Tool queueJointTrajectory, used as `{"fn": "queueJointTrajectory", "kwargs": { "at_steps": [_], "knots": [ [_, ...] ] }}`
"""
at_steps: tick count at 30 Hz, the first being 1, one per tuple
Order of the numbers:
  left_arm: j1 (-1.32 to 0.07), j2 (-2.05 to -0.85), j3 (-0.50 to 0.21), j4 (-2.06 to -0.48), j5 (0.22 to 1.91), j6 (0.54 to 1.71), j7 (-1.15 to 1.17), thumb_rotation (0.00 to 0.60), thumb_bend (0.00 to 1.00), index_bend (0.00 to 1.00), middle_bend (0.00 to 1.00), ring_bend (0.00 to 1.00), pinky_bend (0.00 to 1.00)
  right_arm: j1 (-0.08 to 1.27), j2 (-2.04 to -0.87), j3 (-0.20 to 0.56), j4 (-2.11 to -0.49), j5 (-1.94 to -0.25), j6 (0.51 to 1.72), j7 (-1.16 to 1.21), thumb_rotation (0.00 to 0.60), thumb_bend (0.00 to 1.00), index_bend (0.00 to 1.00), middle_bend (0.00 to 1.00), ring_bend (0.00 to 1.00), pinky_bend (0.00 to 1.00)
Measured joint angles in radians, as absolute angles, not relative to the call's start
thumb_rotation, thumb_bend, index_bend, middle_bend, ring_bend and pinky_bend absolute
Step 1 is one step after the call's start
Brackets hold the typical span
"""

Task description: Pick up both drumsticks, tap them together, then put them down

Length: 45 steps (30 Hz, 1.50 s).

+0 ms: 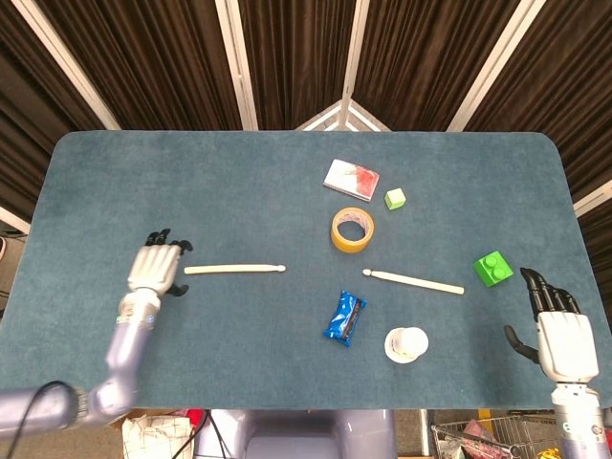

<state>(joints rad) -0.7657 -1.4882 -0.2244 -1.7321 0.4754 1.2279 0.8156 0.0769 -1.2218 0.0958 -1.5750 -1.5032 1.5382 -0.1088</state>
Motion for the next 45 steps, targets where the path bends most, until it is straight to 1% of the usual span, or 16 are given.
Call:
{"fn": "queueJointTrajectory", "kwargs": {
  "at_steps": [4,8,14,24,34,40,45],
  "knots": [
    [-0.798,-1.575,-0.24,-1.663,0.442,1.274,0.839,0.6,0.4,0.33,0.31,0.02,0.0,0.077,-1.222,0.096,-1.573,-1.501,1.536,-0.106,0.6,0.3,0.05,0.14,0.23,0.24],
    [-0.816,-1.617,-0.251,-1.621,0.424,1.275,0.846,0.6,0.43,0.36,0.32,0.02,0.0,0.079,-1.225,0.098,-1.572,-1.499,1.533,-0.108,0.6,0.3,0.05,0.14,0.23,0.24],
    [-0.827,-1.667,-0.253,-1.557,0.427,1.268,0.841,0.6,0.43,0.38,0.32,0.03,0.0,0.077,-1.22,0.098,-1.574,-1.499,1.536,-0.104,0.6,0.3,0.05,0.14,0.23,0.24],
    [-0.829,-1.738,-0.244,-1.473,0.447,1.254,0.832,0.6,0.44,0.39,0.37,0.05,0.0,0.078,-1.225,0.097,-1.569,-1.497,1.532,-0.105,0.6,0.3,0.05,0.14,0.23,0.24],
    [-0.833,-1.77,-0.245,-1.445,0.46,1.264,0.859,0.6,0.44,0.39,0.37,0.05,0.0,0.08,-1.228,0.097,-1.57,-1.498,1.53,-0.106,0.6,0.3,0.05,0.14,0.23,0.24],
    [-0.838,-1.793,-0.245,-1.426,0.454,1.259,0.887,0.6,0.46,0.41,0.39,0.05,0.0,0.081,-1.232,0.098,-1.565,-1.497,1.529,-0.102,0.6,0.3,0.05,0.14,0.23,0.24],
    [-0.841,-1.813,-0.244,-1.41,0.461,1.258,0.899,0.6,0.46,0.44,0.43,0.07,0.0,0.08,-1.229,0.097,-1.567,-1.499,1.534,-0.1,0.6,0.3,0.05,0.14,0.23,0.24]
  ]
}}
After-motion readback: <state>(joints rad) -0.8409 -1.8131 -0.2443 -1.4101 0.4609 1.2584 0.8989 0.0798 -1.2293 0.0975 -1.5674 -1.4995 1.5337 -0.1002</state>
